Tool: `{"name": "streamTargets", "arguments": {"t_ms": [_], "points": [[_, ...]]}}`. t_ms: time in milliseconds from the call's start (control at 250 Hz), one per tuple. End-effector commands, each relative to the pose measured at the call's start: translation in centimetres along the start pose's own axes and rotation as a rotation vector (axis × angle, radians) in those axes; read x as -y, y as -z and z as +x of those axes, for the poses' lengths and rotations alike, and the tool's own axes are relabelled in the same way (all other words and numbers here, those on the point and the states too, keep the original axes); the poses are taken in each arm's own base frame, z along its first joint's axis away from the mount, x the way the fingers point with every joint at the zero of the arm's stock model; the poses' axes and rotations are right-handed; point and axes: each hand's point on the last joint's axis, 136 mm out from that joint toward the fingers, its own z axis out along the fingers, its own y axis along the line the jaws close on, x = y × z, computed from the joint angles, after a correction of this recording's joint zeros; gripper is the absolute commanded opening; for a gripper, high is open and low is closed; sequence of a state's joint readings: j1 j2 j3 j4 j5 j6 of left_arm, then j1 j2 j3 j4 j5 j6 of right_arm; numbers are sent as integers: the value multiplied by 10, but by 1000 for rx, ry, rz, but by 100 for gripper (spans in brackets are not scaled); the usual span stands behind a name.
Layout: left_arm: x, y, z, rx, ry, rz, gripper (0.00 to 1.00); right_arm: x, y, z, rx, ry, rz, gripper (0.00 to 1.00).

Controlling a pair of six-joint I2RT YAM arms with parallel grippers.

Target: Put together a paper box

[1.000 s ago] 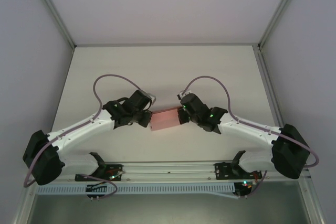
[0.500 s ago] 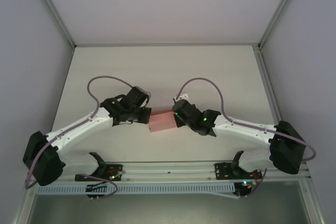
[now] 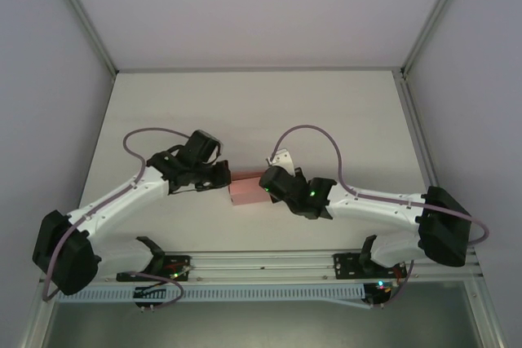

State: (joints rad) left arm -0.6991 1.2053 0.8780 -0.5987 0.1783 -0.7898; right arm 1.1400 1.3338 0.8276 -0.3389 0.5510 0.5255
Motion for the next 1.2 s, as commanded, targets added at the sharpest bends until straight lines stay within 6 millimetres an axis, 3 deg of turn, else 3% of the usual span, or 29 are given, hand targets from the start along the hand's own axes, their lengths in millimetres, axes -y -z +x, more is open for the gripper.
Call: {"name": "streamTargets", "arguments": {"t_ms": [0,196,391,527,651,723,858,986,1194], "points": [[-7,-5,7,2,42,-11,0,2,0,3,9,-9,21,0],[-19,-20,18,132,-210,-159,0,-2,-1,4,61,-25,-25,0],[-32,-34,43,253,-291,-228,0,-10,-2,15,129,5,-81,0],[-30,-41,59,318,-363,-235,0,-14,1,22,164,48,-108,0],[-37,-45,68,327,-396,-297,0,-20,6,18,171,52,-140,3],[-45,-46,70,325,-397,-338,0,-21,12,7,181,31,-137,13],[-43,-42,69,331,-401,-352,0,-29,24,-6,181,-8,-192,55],[-40,-41,67,356,-394,-324,0,-34,30,-7,144,-31,-246,84],[-29,-37,63,367,-404,-298,0,-7,37,-27,169,-229,-219,93]]}}
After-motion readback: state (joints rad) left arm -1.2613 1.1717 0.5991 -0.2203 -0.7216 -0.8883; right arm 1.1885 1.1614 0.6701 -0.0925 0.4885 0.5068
